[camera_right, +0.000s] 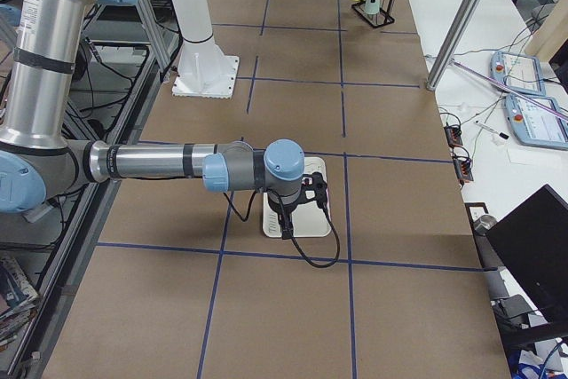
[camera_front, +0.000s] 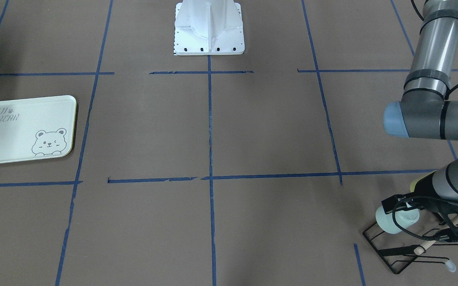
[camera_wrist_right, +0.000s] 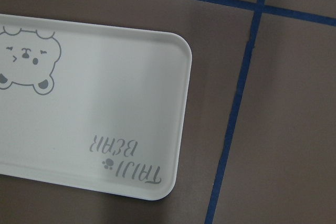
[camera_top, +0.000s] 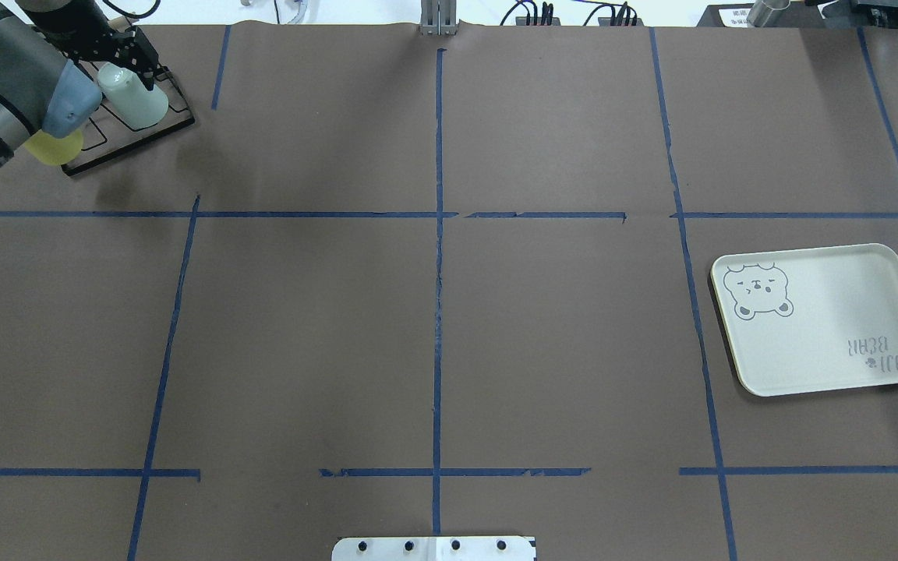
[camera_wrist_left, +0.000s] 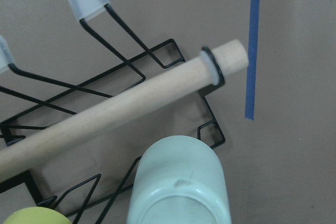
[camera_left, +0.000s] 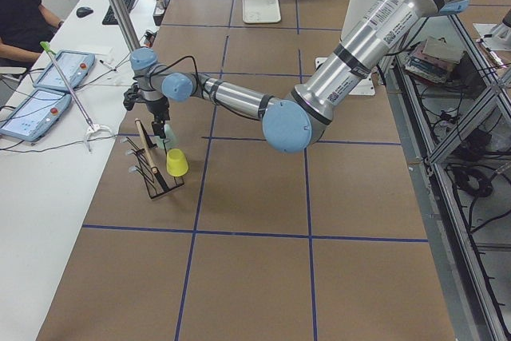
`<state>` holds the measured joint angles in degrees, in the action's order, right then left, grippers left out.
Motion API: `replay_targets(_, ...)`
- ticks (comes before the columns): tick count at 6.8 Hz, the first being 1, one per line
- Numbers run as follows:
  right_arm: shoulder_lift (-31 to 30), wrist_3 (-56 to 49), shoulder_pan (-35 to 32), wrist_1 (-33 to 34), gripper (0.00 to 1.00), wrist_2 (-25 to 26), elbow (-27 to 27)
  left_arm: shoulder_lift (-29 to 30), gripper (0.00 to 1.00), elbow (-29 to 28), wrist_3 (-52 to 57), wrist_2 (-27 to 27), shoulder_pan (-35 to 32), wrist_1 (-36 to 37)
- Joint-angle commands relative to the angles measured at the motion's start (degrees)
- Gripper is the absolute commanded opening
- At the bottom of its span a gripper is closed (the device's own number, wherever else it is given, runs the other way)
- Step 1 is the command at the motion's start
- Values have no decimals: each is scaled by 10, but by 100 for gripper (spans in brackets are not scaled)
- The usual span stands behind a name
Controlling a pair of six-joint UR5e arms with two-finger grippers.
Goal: Left arm grabs green cup and hands to right arm on tray
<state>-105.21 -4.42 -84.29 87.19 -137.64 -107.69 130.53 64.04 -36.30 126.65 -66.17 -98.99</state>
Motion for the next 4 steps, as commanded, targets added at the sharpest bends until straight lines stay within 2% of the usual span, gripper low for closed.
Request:
replay_targets(1, -1, 0, 0, 0, 100, 0, -1, -1, 76, -1, 0, 0, 1, -2)
replay_targets(2, -1, 0, 0, 0, 100, 0, 0, 0, 65, -1, 1, 0, 1, -1)
replay_targets(4, -1, 0, 1, 1, 100, -1, 0, -3, 65, 0, 3, -1, 1, -4)
